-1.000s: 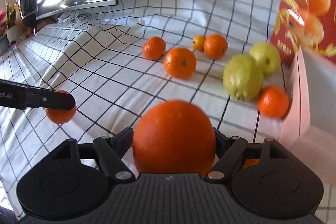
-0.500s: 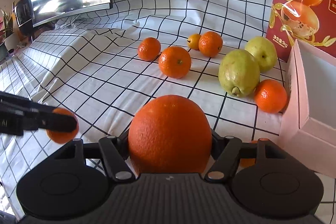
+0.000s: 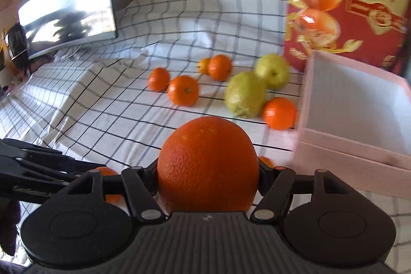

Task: Organize fruits
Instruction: 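Release the tangerine into the pink box with the left tool while the right tool carries the orange, then lower the large orange into the pink box and open the right tool, then grasp another small tangerine on the cloth with the left tool, then grasp a small tangerine with the right tool while the left tool holds its tangerine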

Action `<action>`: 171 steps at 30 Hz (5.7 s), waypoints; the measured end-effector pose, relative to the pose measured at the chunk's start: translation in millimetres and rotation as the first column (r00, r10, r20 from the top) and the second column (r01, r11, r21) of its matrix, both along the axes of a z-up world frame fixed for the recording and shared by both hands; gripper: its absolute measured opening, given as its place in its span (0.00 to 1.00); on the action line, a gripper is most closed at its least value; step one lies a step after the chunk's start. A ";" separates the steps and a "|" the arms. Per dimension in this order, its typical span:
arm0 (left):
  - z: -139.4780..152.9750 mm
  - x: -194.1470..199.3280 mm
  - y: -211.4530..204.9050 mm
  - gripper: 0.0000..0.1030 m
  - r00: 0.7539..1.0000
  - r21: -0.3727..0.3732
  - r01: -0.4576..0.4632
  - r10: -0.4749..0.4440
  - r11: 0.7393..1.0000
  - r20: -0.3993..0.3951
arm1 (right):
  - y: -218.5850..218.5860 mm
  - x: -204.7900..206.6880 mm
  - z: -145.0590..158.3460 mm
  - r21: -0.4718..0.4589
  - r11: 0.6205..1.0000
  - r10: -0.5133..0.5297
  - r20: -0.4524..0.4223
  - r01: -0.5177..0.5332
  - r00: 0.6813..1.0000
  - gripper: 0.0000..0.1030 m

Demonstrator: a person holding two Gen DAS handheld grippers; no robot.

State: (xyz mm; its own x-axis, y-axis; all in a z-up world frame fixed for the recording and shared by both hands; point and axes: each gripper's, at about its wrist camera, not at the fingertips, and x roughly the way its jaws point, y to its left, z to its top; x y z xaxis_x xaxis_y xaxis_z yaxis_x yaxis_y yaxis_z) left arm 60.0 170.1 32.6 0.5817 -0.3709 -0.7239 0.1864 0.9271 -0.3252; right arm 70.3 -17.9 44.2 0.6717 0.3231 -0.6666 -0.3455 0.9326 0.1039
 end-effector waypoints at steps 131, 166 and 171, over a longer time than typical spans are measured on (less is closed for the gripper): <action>18.3 48.1 -74.6 0.32 0.939 0.342 0.214 -0.289 0.915 0.184 | -53.0 -23.1 -21.6 -0.177 0.977 -0.115 0.023 0.117 0.993 0.73; 27.1 44.0 -63.3 0.28 0.965 0.326 0.074 -0.151 0.942 0.216 | -33.1 -14.4 -19.2 -0.116 0.989 -0.095 -0.001 0.094 0.995 0.71; 16.2 53.4 -75.0 0.30 0.964 0.369 0.116 -0.194 0.922 0.183 | -40.4 -18.9 -20.5 -0.129 0.984 -0.122 -0.006 0.120 0.993 0.71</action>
